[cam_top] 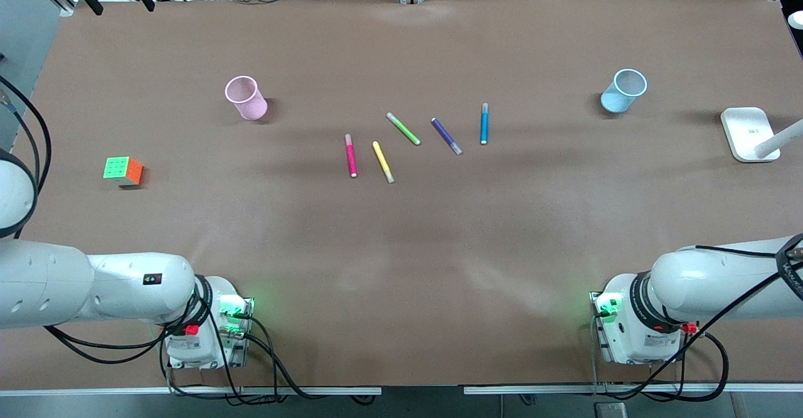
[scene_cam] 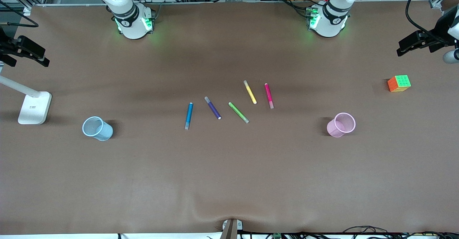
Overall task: Place pink and blue markers in matching cups
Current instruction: 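Move the left gripper toward the pink marker beside the pink cup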
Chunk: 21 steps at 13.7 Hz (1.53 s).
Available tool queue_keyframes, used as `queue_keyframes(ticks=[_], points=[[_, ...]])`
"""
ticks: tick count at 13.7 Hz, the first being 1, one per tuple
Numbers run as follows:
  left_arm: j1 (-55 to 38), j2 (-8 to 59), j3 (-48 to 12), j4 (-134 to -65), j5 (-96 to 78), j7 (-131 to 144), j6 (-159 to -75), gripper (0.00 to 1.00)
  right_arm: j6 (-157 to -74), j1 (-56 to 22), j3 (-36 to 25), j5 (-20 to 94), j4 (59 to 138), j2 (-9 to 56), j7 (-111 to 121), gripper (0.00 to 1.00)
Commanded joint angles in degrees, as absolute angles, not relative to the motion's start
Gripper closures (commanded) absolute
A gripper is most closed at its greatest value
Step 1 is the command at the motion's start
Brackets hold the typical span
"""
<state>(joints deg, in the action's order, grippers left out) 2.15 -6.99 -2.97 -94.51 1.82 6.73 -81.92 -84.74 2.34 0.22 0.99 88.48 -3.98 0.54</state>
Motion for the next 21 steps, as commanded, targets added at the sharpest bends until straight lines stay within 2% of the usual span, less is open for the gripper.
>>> queue_keyframes(ticks=[1,7,13,21], points=[[2.37,-6.33,-3.34,-93.34,0.97,6.15,-81.91,0.00,-84.46,2.72,0.62,1.84,87.54,-4.04,-0.09,0.00],[1.59,-2.91,-3.69,-91.58,-0.52,6.59,-81.21,0.00,-86.12,2.72,0.62,1.76,87.45,-3.78,-0.09,0.00],[0.53,3.77,-8.25,-91.85,-5.44,7.91,-81.30,0.00,-86.48,2.72,0.62,1.76,87.45,-3.69,0.00,0.00],[0.26,10.45,-11.16,-91.05,-11.06,14.24,-81.47,0.00,-86.49,2.81,0.61,1.76,87.45,-3.69,-0.09,0.00]])
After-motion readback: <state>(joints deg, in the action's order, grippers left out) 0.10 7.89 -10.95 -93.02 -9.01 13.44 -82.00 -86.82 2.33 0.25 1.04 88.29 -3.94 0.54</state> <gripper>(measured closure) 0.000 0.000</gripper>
